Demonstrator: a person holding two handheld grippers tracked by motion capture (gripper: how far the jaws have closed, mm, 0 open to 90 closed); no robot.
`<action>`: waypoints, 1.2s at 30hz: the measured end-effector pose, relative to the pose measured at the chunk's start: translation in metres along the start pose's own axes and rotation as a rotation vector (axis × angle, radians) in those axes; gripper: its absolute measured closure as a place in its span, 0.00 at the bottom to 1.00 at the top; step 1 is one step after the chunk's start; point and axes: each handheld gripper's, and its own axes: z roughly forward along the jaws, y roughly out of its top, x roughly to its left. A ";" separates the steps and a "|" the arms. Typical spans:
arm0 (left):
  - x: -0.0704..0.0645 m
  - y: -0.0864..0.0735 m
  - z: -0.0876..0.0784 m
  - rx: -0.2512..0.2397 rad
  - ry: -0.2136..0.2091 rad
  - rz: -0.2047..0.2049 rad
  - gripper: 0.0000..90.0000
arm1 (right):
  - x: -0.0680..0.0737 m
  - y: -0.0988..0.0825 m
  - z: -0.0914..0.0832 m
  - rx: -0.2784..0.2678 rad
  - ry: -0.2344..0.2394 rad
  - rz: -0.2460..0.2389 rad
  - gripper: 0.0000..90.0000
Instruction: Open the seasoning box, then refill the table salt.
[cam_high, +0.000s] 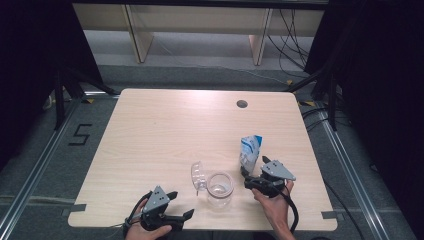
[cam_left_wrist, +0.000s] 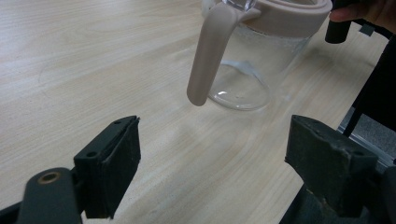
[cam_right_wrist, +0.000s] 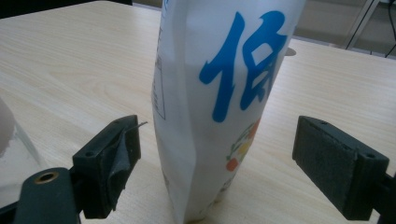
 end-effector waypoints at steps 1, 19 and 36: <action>0.000 0.000 0.000 -0.008 -0.002 0.011 0.19 | 0.000 0.000 0.001 0.008 0.011 0.006 0.18; -0.001 0.000 0.000 -0.010 0.006 -0.001 0.19 | 0.000 -0.001 0.013 0.002 -0.007 0.012 0.18; -0.001 0.000 0.000 -0.007 0.010 0.004 0.19 | 0.001 -0.001 0.018 -0.007 0.003 0.011 0.17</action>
